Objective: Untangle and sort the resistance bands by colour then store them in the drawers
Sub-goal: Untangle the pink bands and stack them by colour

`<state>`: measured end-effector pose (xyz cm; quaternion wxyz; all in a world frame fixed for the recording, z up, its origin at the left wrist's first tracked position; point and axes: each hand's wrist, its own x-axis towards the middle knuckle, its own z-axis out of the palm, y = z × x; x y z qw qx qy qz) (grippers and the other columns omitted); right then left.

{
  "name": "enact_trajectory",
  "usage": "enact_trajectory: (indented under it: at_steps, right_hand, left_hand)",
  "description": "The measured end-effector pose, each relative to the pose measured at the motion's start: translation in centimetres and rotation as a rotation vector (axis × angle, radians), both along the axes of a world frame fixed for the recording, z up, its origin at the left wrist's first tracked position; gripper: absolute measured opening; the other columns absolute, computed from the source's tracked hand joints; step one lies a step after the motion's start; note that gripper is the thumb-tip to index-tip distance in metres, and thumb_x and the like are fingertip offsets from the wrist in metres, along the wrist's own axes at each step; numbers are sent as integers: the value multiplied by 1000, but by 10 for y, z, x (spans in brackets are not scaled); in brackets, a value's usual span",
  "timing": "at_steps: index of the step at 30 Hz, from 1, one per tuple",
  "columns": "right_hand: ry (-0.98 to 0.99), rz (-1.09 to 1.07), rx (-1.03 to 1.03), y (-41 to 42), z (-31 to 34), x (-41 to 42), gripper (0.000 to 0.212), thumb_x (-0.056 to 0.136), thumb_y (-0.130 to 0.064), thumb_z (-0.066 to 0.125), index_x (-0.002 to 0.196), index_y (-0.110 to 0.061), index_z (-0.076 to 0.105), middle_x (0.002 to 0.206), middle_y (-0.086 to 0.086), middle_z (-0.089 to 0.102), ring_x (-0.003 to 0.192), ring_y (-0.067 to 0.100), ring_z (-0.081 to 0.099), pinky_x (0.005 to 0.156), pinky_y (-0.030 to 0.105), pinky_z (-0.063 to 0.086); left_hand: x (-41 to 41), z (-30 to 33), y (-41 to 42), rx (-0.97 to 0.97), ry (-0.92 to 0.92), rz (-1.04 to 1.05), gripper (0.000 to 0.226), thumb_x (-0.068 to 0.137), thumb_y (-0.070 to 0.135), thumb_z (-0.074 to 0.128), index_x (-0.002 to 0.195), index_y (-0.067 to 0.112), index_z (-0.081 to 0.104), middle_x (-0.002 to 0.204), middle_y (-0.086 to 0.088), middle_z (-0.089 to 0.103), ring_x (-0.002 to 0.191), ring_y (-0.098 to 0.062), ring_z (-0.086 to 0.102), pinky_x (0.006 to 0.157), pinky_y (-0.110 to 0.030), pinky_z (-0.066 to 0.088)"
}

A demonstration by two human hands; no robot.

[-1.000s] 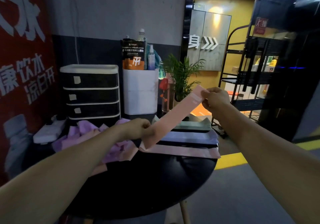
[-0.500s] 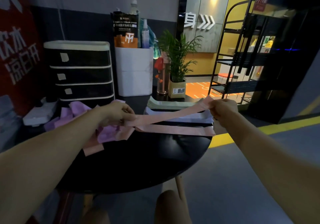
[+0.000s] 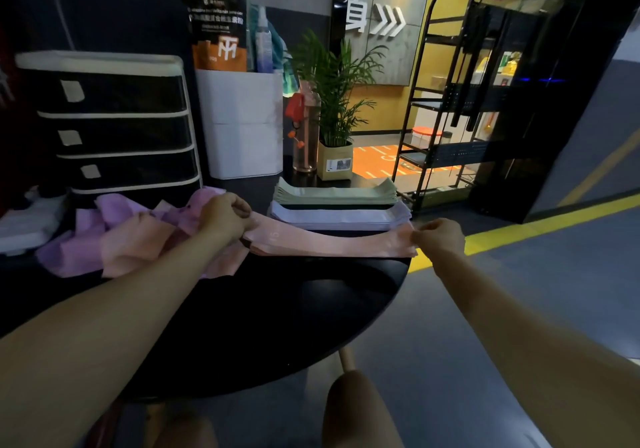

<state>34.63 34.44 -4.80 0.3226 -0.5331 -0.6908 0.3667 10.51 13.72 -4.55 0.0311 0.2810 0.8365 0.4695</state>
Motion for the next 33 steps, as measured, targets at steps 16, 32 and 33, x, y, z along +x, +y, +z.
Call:
enact_trajectory:
  at_steps: [16,32,33]
  right_hand:
    - [-56,-75,111,10,-39,-10,13,88,-16,59,81,-7,53,84,10,54,83,27,50,68,31,33]
    - [-370,214,531,7,-37,-15,28,87,-17,62,114,-9,57,123,13,47,119,30,38,95,35,36]
    - [-371,336,565,3,-35,-20,33,86,-20,64,116,-11,57,123,10,48,119,28,39,95,35,35]
  left_hand:
    - [-6,-33,17,-120,79,-15,24,71,5,78,79,10,56,80,-6,60,75,-20,54,64,-24,35]
    - [-1,-53,21,-74,157,-24,21,84,13,68,102,3,62,99,-12,65,92,-27,61,80,-31,46]
    - [1,-54,19,-81,169,-33,23,85,13,66,106,4,63,103,-12,66,96,-27,61,85,-33,47]
